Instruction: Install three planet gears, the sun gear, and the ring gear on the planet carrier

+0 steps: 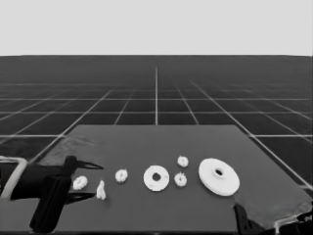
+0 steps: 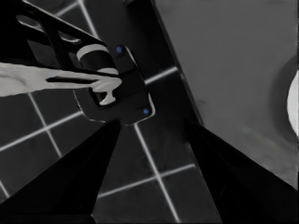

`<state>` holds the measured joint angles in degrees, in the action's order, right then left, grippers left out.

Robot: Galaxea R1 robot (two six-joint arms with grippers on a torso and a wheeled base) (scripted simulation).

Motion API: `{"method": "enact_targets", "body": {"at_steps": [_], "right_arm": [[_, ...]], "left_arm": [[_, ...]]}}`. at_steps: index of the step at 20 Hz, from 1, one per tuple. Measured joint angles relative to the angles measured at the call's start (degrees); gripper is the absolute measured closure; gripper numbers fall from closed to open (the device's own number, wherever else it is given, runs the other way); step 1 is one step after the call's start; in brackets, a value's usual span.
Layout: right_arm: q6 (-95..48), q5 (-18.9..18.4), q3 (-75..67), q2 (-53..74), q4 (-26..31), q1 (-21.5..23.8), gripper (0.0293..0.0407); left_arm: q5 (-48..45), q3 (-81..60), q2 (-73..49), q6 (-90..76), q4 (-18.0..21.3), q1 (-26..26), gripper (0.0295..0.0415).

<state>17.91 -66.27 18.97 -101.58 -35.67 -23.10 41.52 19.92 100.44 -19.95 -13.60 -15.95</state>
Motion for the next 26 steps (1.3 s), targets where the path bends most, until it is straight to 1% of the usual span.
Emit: {"method": "enact_targets", "body": {"at_steps": [1, 2, 3, 4, 5, 6, 7, 8, 9, 10, 11, 13, 14, 15, 16, 17, 19, 23, 25, 26], "right_arm": [[0.1, -0.6, 1.3, 0.3, -1.8, 1.2, 0.0392], [0.1, -0.9, 2.1, 0.5, -2.8, 1.8, 0.0363], [0.2, -1.1, 2.6, 0.6, -3.4, 2.2, 0.0332], [0.2, -1.2, 2.8, 0.7, -3.8, 2.5, 0.0320], [0.2, -1.3, 3.0, 0.7, -4.0, 2.6, 0.0317], [0.2, -1.3, 3.1, 0.8, -4.1, 2.7, 0.0316], [0.2, -1.3, 3.1, 0.8, -4.2, 2.7, 0.0315], [0.2, -1.3, 3.2, 0.8, -4.2, 2.7, 0.0315], [0.2, -1.3, 3.2, 0.8, -4.3, 2.8, 0.0315], [0.2, -1.3, 3.2, 0.8, -4.3, 2.8, 0.0315], [0.2, -1.3, 3.2, 0.8, -4.3, 2.8, 0.0315], [0.2, -1.3, 3.2, 0.8, -4.3, 2.8, 0.0315], [0.2, -1.3, 3.2, 0.8, -4.3, 2.8, 0.0315], [0.2, -1.3, 3.2, 0.8, -4.3, 2.8, 0.0315], [0.2, -1.3, 3.2, 0.8, -4.3, 2.8, 0.0315], [0.2, -1.3, 3.2, 0.8, -4.3, 2.8, 0.0315], [0.2, -1.3, 3.2, 0.8, -4.3, 2.8, 0.0315], [0.2, -1.3, 3.2, 0.8, -4.3, 2.8, 0.0315], [0.2, -1.3, 3.2, 0.8, -4.3, 2.8, 0.0315], [0.2, -1.3, 3.2, 0.8, -4.3, 2.8, 0.0315]], "left_arm": [[-1.1, 1.6, 0.1, -0.1, -1.7, -1.5, 0.0414], [-1.8, 2.6, 0.1, -0.1, -2.7, -2.4, 0.0396], [-2.2, 3.2, 0.1, -0.1, -3.3, -2.9, 0.0364], [23.2, 7.0, 13.9, 27.7, -30.8, -0.2, 0.0334], [50.5, 14.1, 30.0, 56.4, -24.9, 0.2, 0.0313], [53.5, 26.1, 38.4, 76.8, -8.3, 0.2, 0.0307], [52.0, 36.4, 41.4, 84.7, 1.9, 1.0, 0.0314], [50.6, 43.7, 43.0, 87.7, 7.7, 1.8, 0.0320], [49.8, 48.5, 44.0, 88.7, 11.1, 2.3, 0.0323], [49.5, 51.7, 44.7, 89.1, 13.2, 2.7, 0.0325], [49.3, 53.7, 45.2, 89.2, 14.3, 2.9, 0.0325], [49.2, 55.8, 45.7, 89.1, 15.4, 3.1, 0.0326], [45.8, 55.9, 45.7, 89.3, 6.1, 11.3, 0.0326], [43.6, 58.3, 46.4, 88.3, 0.7, 18.6, 0.0326], [41.9, 61.2, 47.4, 87.0, -2.1, 22.4, 0.0326], [40.8, 63.4, 48.2, 85.9, -3.6, 24.5, 0.0326], [39.6, 65.7, 49.1, 84.9, -4.8, 26.1, 0.0326], [39.3, 66.5, 49.4, 84.4, -4.9, 26.4, 0.0326], [39.1, 66.8, 49.5, 84.3, -5.1, 26.5, 0.0396], [39.1, 66.8, 49.5, 84.3, -5.1, 26.5, 0.0398]]}}
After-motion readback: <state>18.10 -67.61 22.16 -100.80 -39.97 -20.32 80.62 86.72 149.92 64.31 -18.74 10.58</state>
